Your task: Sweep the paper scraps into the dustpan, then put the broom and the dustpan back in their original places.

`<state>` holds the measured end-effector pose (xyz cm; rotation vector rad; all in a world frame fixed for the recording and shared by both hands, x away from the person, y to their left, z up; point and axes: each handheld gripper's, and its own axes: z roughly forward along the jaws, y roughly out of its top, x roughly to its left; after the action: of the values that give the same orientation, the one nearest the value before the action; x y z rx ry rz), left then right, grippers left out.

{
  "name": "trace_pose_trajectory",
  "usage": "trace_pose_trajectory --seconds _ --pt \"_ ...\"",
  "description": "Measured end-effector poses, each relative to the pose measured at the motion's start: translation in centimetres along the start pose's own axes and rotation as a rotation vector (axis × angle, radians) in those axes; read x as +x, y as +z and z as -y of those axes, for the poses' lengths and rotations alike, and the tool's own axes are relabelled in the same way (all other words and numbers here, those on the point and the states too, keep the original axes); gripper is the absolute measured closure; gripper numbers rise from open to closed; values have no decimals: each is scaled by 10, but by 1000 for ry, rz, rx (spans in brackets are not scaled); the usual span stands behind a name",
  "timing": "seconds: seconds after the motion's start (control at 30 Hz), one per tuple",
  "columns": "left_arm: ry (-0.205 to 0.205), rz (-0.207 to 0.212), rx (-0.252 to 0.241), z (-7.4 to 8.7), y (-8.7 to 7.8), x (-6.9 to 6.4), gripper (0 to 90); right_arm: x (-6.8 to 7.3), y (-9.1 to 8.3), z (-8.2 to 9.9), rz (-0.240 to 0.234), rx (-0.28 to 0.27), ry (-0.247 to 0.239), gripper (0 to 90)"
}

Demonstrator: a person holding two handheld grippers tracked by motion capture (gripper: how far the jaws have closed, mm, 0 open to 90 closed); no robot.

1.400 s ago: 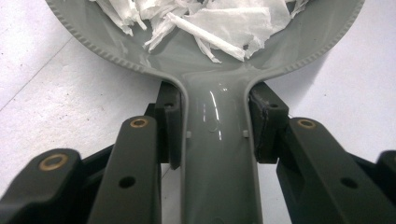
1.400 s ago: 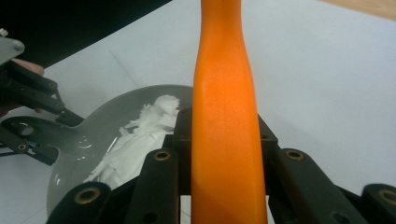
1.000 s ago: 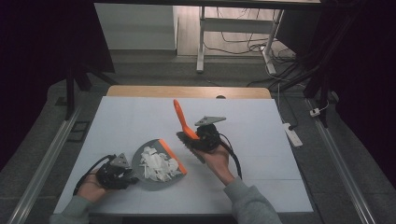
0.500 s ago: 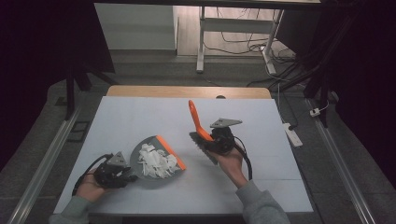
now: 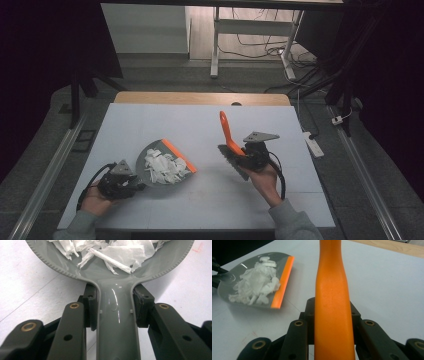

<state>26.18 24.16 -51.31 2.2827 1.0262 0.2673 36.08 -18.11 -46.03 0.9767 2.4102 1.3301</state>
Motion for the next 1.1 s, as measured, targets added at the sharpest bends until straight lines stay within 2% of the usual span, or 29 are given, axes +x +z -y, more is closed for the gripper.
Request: trace_pose_trajectory --seconds 0.6,0.83,1.0,1.1 --pt "-160 -100 -66 1 -6 3 617 -11 -30 23 -23 29 25 711" --pt "-255 -160 -66 2 -5 6 617 -15 -38 31 -46 54 30 711" --pt "-328 -203 -57 3 -1 9 617 -16 -40 36 -80 84 57 711" --pt "-356 -223 -53 3 2 12 617 -16 -41 38 -92 96 64 711"
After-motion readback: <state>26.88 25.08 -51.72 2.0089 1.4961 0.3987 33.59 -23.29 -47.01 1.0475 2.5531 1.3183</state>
